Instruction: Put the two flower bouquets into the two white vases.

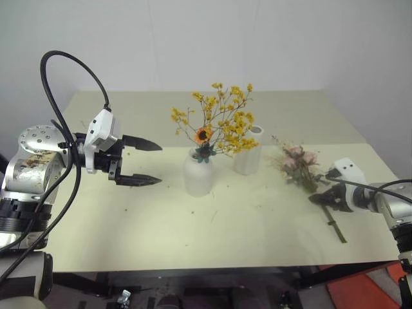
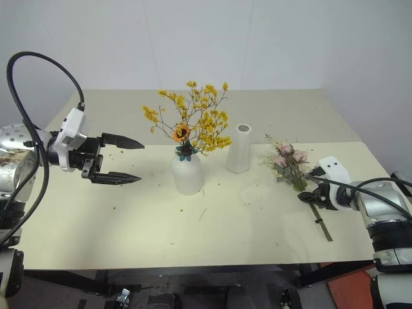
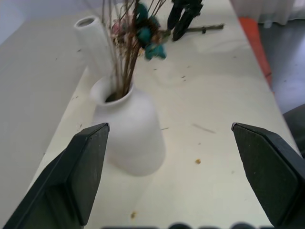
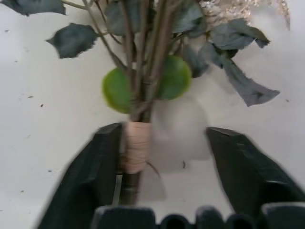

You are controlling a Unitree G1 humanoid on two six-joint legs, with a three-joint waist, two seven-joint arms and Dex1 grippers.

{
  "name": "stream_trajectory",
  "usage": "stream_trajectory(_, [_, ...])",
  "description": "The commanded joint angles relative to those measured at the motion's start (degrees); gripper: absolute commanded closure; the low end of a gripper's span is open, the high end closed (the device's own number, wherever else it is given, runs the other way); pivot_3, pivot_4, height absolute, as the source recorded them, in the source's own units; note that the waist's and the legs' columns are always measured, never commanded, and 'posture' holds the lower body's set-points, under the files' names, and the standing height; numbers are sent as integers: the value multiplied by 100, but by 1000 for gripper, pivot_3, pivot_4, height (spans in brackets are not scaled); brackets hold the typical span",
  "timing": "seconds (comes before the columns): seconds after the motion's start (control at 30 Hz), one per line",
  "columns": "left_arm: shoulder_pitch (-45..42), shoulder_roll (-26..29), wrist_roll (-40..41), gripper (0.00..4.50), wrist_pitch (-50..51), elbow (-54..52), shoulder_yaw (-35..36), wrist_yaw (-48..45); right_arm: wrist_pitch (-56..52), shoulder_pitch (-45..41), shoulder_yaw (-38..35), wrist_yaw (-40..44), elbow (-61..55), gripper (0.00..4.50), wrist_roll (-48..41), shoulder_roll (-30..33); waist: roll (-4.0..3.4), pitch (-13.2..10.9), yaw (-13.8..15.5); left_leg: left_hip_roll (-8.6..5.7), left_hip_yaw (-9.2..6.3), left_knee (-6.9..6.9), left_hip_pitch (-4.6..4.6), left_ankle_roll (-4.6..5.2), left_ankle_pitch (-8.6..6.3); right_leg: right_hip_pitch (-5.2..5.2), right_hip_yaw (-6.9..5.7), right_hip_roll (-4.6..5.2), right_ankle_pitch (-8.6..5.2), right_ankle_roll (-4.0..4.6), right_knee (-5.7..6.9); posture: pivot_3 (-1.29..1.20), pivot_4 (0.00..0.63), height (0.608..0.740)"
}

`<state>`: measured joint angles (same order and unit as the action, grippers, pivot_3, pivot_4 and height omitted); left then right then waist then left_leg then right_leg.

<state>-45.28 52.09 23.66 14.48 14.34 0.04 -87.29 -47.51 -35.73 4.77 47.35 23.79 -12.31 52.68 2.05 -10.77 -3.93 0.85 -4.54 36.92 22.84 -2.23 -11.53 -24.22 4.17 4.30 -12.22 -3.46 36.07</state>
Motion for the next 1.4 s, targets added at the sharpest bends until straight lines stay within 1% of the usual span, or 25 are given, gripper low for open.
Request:
stream_trajectory(0.03, [-409, -43, -333, 0, -523, 618, -54, -98, -187, -207, 9, 132, 96, 2719, 87, -20, 0, 0, 0, 0, 0, 0, 0, 0, 0, 1, 0, 0, 0, 0, 1, 0, 150, 740])
stream_trajectory(0.1, [-740, -148, -536, 0, -833, 1140, -149, -195, -308, -233, -15, 207, 53, 3456, 60, -18, 0, 0, 8, -1, 0, 0, 3, 0, 0, -1, 0, 1, 0, 1, 0, 0, 150, 740])
stream_trajectory(0.17, [-1086, -316, -611, 0, -1040, 1722, -162, -299, -357, -213, -19, 250, -9, 4096, 67, -9, 0, 0, 15, -1, -2, 0, 6, 0, 0, -2, -2, 2, 2, 3, 0, 0, 150, 740])
stream_trajectory(0.2, [-1248, -397, -701, 0, -1221, 2047, -172, -317, -368, -186, -18, 259, -53, 4267, 77, -5, 0, 0, 19, -2, -2, 1, 5, 0, 0, -1, -3, 2, 1, 2, 1, 0, 150, 740])
stream_trajectory(0.3, [-1751, -637, -1006, 0, -1829, 3107, -196, -231, -369, -116, -64, 215, -171, 4265, 98, -31, 0, 0, 20, -3, -1, 1, 5, 0, 0, -1, -3, 2, 0, 0, 2, 0, 150, 740])
stream_trajectory(0.4, [-2510, -1000, -1292, 0, -2359, 4535, -122, 136, -284, -143, -250, -179, -227, 4265, 183, -162, 1, 0, 36, -3, -2, 3, 5, 0, 0, -1, -4, 2, 1, -1, 3, 0, 150, 740])
stream_trajectory(0.47, [-2876, -1171, -1468, 0, -2589, 5170, -70, 464, -173, -214, -368, -483, -276, 4265, 272, -224, 1, 0, 27, -5, -3, 7, 8, 0, 0, -1, -3, 4, 2, -4, 2, 0, 150, 740])
stream_trajectory(0.53, [-3111, -1269, -1660, 0, -2770, 5563, -65, 746, -127, -286, -473, -727, -351, 4265, 324, -265, 0, 0, 19, -6, -3, 6, 13, 0, 0, -5, -3, 5, 3, -4, 2, 0, 150, 740])
stream_trajectory(0.6, [-3295, -1365, -1859, 0, -2911, 5823, -92, 1028, -129, -481, -724, -1193, -392, 4265, 361, -360, -1, -1, 1, -7, -3, 4, 18, 0, 0, -13, -2, 5, 4, -1, 5, 0, 150, 740])
stream_trajectory(0.63, [-3376, -1416, -1981, 0, -2963, 5914, -124, 1217, 61, -552, -816, -1496, -394, 4265, 467, -407, -4, -3, -2, -7, -3, 5, 22, 0, 0, -17, -2, 5, 5, -1, 7, 0, 150, 740])
stream_trajectory(0.7, [-3484, -1508, -2228, 0, -3122, 6025, -204, 1502, 521, -788, -1107, -2199, -269, 4265, 602, -596, -7, -4, -1, -8, -3, 5, 23, 0, 0, -20, -1, 6, 10, 6, 11, 0, 150, 740])
stream_trajectory(0.8, [-3585, -1699, -2361, 0, -3163, 6143, -96, 1876, 1443, -1192, -1670, -3020, 25, 4265, 542, -962, -7, -5, 9, -8, -4, 5, 23, 0, 0, -20, -2, 6, 10, 0, 11, 0, 150, 740])
stream_trajectory(0.9, [-3623, -1891, -2417, 0, -3137, 6212, 47, 2223, 2379, -1543, -1956, -3452, 388, 4265, 529, -1213, -7, -5, 13, -9, -5, 3, 26, 0, 0, -19, -2, 8, 14, 6, 7, 0, 150, 740])
stream_trajectory(0.97, [-3652, -2036, -2380, 0, -3023, 6247, 176, 2417, 2956, -1856, -2140, -3633, 632, 4265, 418, -1408, -7, -5, 9, -11, -5, 3, 31, 0, 0, -20, -3, 9, 28, 25, 2, 0, 150, 740])
stream_trajectory(1.03, [-3665, -2141, -2376, 0, -2978, 6264, 277, 2559, 3647, -2150, -2381, -3900, 892, 4265, 269, -1684, -7, -5, -4, -14, -5, 2, 34, 0, 0, -20, -3, 12, 33, 26, -1, 0, 150, 740])
stream_trajectory(1.13, [-3681, -2283, -2281, 0, -2851, 6275, 478, 2544, 4388, -2484, -2573, -3897, 1194, 4265, 49, -1981, -9, -7, -18, -13, -5, 2, 32, 0, 0, -21, -2, 10, 37, 26, 1, 0, 150, 740])
stream_trajectory(1.23, [-3740, -2391, -2080, 0, -2571, 6276, 765, 2185, 4813, -2753, -2904, -3465, 1333, 4265, -572, -2291, -10, -7, -21, -13, -6, 1, 31, 1, 1, -21, -2, 9, 37, 27, 1, 0, 150, 740])
stream_trajectory(1.3, [-3748, -2392, -2175, 0, -2558, 6266, 761, 1961, 5043, -2880, -3094, -3089, 1360, 4265, -972, -2464, -11, -8, -22, -13, -6, 1, 31, 1, 1, -20, -2, 10, 38, 27, 3, 0, 150, 740])
stream_trajectory(1.4, [-3788, -2386, -2193, 0, -2323, 6283, 814, 1655, 5098, -3146, -3342, -2620, 1469, 4265, -1538, -2674, -18, -12, -29, -13, -6, -1, 29, 1, 1, -19, -2, 9, 38, 27, 5, 0, 150, 740])
